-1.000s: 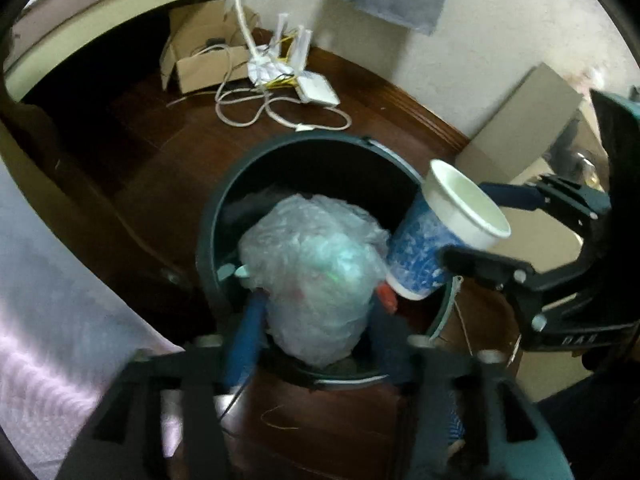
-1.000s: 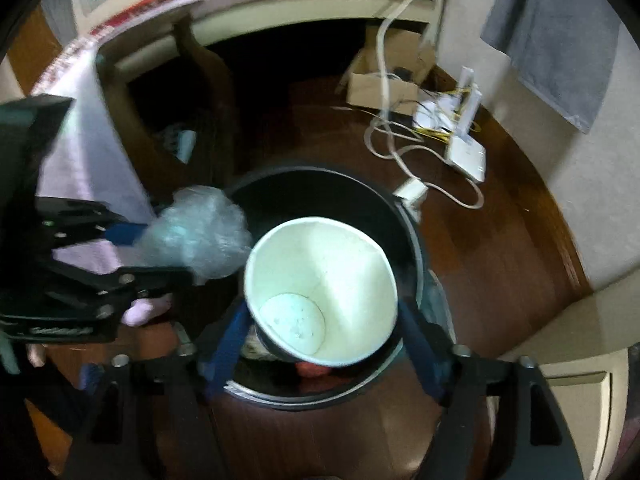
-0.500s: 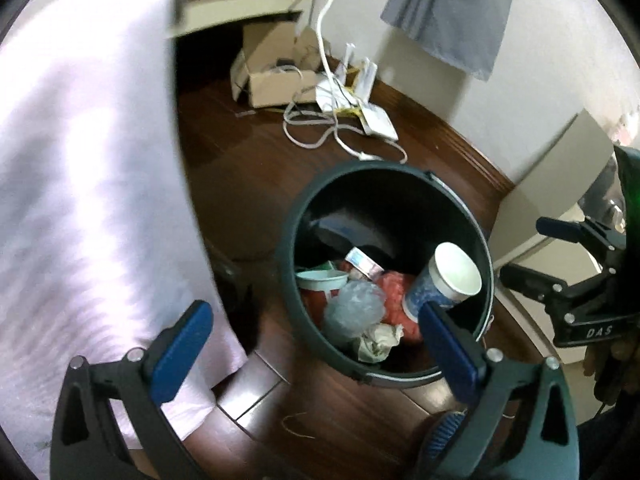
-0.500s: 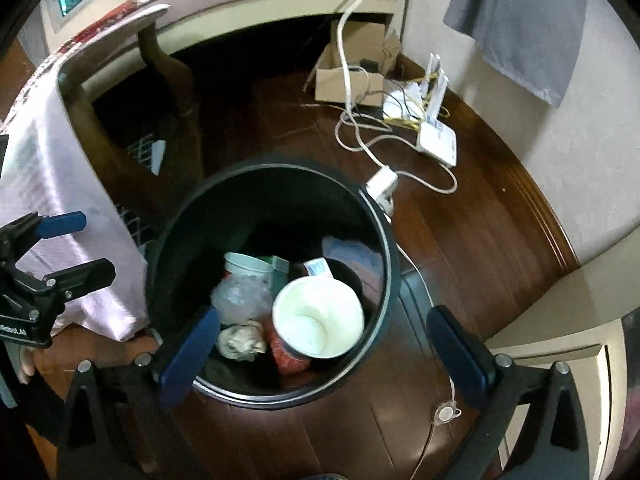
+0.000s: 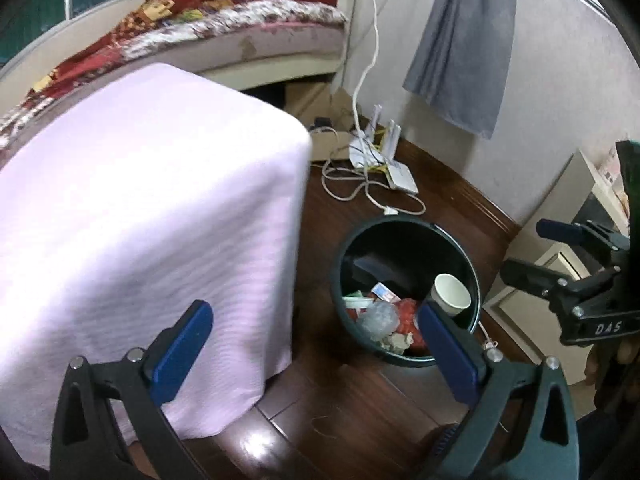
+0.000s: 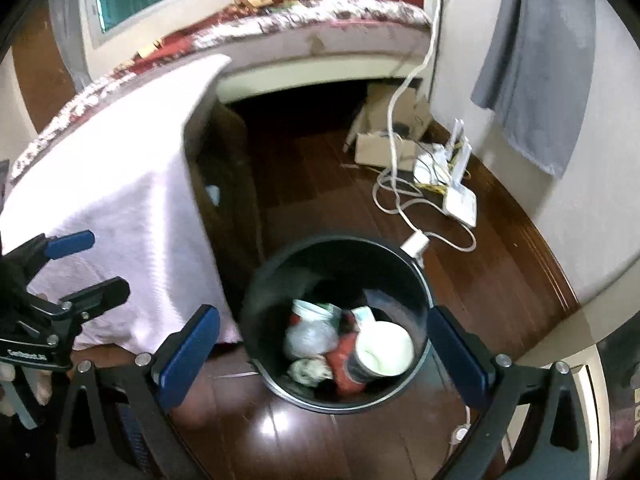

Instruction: Collect trash

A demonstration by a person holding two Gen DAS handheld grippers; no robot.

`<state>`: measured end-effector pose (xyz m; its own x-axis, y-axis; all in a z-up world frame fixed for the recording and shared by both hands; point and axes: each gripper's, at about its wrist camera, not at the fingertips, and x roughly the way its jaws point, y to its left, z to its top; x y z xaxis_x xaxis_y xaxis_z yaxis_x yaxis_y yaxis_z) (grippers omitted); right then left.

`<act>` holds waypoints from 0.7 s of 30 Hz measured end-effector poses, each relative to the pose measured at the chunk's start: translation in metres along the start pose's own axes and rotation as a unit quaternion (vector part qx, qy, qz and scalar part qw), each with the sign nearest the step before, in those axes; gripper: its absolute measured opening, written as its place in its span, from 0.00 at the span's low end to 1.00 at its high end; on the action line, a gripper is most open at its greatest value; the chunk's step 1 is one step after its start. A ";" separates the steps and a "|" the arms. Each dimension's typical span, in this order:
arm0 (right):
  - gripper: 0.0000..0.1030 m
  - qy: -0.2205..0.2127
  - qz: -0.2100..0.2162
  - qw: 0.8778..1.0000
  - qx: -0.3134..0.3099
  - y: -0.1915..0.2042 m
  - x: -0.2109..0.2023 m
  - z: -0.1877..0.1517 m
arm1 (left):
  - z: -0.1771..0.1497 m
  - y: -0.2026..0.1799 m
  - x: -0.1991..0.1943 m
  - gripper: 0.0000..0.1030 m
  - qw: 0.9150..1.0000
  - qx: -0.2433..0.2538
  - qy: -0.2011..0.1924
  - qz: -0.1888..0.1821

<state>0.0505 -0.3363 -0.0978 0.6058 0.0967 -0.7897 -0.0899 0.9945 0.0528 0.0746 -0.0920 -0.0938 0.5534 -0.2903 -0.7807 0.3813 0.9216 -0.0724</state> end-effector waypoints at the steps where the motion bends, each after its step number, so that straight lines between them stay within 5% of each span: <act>1: 1.00 -0.005 0.001 1.000 -0.003 0.006 -0.006 0.001 | 0.000 0.002 -0.005 1.00 1.000 -0.002 -0.004 0.003; 8: 1.00 -0.053 0.007 0.998 -0.020 0.043 -0.053 0.010 | -0.005 0.019 -0.055 1.00 0.997 -0.022 -0.043 0.052; 14: 1.00 -0.079 -0.042 0.996 -0.029 0.071 -0.112 0.020 | -0.011 0.031 -0.117 1.00 0.992 -0.046 -0.093 0.078; 21: 1.00 -0.088 -0.070 0.994 -0.010 0.085 -0.167 0.013 | -0.017 0.016 -0.160 1.00 0.991 -0.029 -0.105 0.072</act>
<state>-0.0484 -0.2679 0.0466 0.7426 -0.0352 -0.6688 -0.0097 0.9980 -0.0633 -0.0200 -0.0269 0.0193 0.7437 -0.1962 -0.6391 0.2466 0.9691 -0.0105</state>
